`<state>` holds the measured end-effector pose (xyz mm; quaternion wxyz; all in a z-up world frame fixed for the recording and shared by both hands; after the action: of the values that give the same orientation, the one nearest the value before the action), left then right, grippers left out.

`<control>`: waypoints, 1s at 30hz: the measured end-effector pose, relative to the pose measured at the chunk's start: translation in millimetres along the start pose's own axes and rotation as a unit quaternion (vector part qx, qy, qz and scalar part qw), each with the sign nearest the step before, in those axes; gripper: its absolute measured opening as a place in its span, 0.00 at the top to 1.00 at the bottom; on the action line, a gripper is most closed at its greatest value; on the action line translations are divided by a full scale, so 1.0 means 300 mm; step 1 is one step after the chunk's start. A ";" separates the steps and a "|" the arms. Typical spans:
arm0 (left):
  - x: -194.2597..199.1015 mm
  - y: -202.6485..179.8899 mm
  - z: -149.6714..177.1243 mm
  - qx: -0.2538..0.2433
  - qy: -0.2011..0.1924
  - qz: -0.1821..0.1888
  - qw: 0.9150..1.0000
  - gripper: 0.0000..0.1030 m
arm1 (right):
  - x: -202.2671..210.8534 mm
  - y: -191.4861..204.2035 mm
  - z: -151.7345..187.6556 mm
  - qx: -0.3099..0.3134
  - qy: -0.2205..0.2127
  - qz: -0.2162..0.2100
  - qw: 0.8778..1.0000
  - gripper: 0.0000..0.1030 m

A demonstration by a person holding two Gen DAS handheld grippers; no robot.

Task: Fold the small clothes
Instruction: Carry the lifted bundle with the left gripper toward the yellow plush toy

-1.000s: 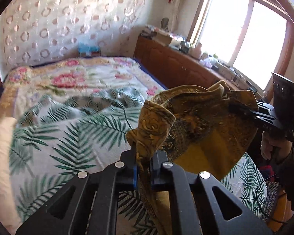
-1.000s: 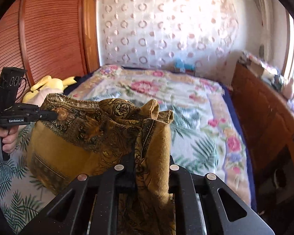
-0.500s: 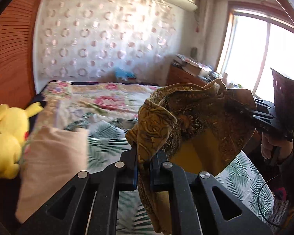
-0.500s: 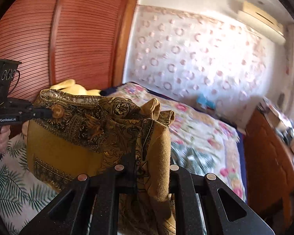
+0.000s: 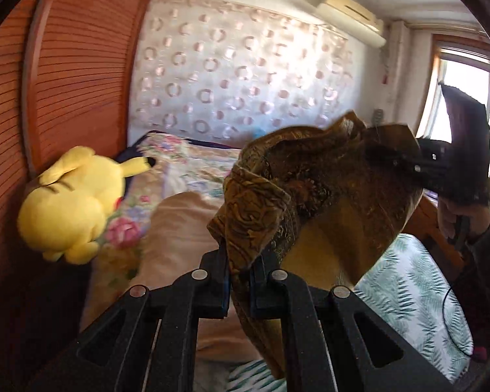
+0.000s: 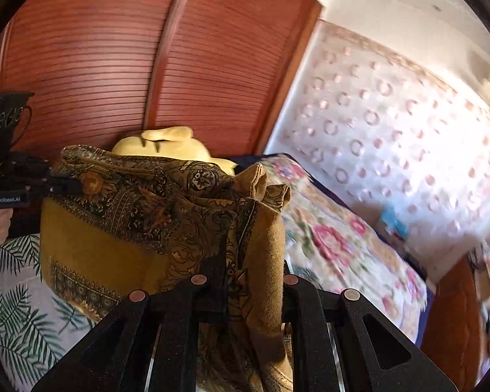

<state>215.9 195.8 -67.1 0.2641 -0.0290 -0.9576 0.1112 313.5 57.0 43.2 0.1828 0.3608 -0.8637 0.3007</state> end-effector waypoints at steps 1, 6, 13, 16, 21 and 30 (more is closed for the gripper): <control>-0.001 0.021 0.012 0.006 0.001 -0.007 1.000 0.91 | -0.026 0.012 -0.010 0.011 0.000 -0.005 1.000 0.87; -0.025 0.132 0.086 0.030 0.022 -0.033 0.999 0.91 | -0.189 0.054 -0.071 0.050 0.009 -0.025 0.998 0.87; -0.038 0.197 0.182 0.046 0.046 -0.054 0.996 0.91 | -0.318 0.069 -0.113 0.064 0.022 -0.054 0.996 0.86; -0.054 0.210 0.213 0.052 0.058 -0.058 0.995 0.91 | -0.353 0.015 -0.104 0.029 0.030 -0.042 0.998 0.77; -0.067 0.226 0.234 0.053 0.067 -0.062 0.994 0.91 | -0.323 -0.092 -0.139 -0.039 0.000 -0.011 0.999 0.44; -0.071 0.236 0.259 0.057 0.073 -0.074 0.993 0.91 | -0.358 -0.066 0.071 -0.078 0.056 -0.080 0.992 0.43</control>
<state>194.3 246.9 -158.9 0.3423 0.0487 -0.9273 0.1432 398.1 87.2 -22.4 0.2816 0.3960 -0.8413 0.2366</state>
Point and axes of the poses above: each gripper's, at about its wrist camera, not at the fingertips, and x roughly against the way its jaws point, y to its left, z to its underside, the point moved 10 cm from there along -x, roughly the way its jaws point, and after that the axes turned 1 degree about y, right-handed, at the moved point
